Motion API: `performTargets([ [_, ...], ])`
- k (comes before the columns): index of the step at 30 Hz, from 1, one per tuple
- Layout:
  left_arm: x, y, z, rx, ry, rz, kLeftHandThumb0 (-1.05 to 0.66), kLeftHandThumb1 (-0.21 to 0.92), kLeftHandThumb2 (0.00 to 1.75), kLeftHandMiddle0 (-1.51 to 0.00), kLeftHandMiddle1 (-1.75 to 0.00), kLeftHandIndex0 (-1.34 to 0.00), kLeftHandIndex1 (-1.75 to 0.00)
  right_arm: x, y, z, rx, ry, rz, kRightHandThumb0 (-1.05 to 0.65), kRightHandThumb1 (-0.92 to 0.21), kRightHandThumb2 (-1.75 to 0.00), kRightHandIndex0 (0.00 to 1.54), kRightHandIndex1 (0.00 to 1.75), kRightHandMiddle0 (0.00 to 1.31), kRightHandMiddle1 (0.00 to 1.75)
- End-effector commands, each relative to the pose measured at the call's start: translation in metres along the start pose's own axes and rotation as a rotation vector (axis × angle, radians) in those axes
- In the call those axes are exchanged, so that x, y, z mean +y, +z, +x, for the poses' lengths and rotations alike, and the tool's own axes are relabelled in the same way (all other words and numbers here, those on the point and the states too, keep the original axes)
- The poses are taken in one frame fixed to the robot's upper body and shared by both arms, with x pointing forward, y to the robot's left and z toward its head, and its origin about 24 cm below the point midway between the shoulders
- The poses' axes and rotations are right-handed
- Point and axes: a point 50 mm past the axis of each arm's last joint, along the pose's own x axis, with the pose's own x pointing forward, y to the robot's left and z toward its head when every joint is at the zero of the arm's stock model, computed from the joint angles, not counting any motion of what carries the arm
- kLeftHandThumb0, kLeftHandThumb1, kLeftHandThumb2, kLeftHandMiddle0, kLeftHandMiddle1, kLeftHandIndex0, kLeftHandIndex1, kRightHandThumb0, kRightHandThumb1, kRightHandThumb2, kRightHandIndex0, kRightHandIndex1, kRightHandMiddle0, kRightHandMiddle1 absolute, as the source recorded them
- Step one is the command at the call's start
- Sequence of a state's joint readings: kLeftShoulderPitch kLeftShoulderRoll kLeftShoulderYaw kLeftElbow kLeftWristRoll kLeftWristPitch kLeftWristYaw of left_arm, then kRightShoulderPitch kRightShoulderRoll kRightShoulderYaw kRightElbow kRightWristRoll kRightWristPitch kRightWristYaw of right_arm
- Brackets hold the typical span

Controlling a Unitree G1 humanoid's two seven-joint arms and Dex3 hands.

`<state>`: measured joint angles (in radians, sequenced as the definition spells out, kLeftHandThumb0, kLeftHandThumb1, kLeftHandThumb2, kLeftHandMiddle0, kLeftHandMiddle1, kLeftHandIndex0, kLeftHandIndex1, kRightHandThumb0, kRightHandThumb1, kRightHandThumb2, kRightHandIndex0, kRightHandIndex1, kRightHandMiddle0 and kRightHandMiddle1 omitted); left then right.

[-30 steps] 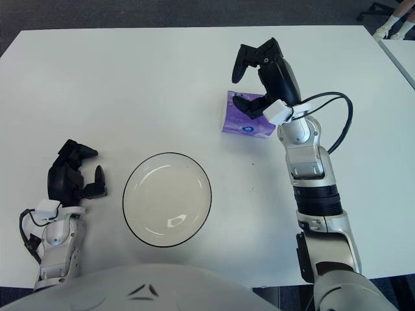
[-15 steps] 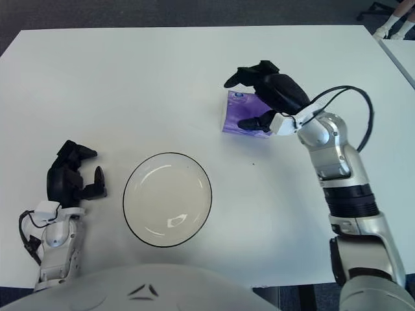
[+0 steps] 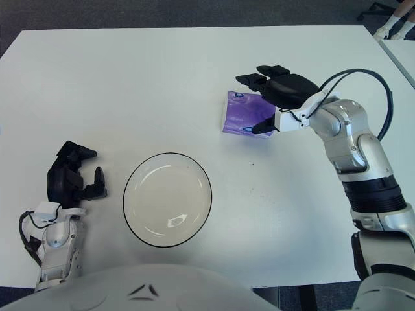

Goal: Put the tissue paper into the plate.

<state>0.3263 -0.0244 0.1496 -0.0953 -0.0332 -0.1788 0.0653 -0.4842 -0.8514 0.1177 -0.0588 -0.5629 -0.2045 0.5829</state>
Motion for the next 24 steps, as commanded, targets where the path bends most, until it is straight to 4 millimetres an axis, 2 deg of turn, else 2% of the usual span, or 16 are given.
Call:
performTargets([
  [1, 0.001, -0.024, -0.013, 0.153, 0.002, 0.013, -0.01, 0.00, 1.66, -0.85, -1.75, -0.66, -1.66, -0.002, -0.004, 0.003, 0.018, 0.043, -0.046, -1.05, -0.75, -0.31, 0.00, 0.00, 0.00, 0.00],
  [12, 0.000, -0.024, -0.015, 0.159, -0.006, 0.017, -0.01, 0.00, 1.66, -0.84, -1.75, -0.67, -1.65, 0.002, -0.014, 0.011, 0.025, 0.084, -0.036, -1.05, -0.72, -0.28, 0.00, 0.00, 0.00, 0.00],
  [17, 0.000, -0.024, -0.015, 0.165, -0.003, 0.017, -0.01, 0.00, 1.65, -0.84, -1.75, -0.67, -1.65, 0.024, -0.034, 0.027, 0.056, 0.100, -0.004, -1.05, -0.71, -0.27, 0.00, 0.00, 0.00, 0.00],
  [21, 0.001, -0.025, -0.015, 0.173, 0.005, 0.025, -0.01, 0.00, 1.65, -0.84, -1.75, -0.67, -1.64, 0.025, -0.032, 0.034, 0.038, 0.087, 0.000, -1.05, -0.71, -0.27, 0.00, 0.00, 0.00, 0.00],
  [24, 0.001, -0.025, -0.015, 0.174, 0.004, 0.023, -0.01, 0.00, 1.65, -0.84, -1.75, -0.67, -1.64, 0.028, -0.024, 0.046, 0.024, 0.083, 0.016, -1.05, -0.71, -0.27, 0.00, 0.00, 0.00, 0.00],
])
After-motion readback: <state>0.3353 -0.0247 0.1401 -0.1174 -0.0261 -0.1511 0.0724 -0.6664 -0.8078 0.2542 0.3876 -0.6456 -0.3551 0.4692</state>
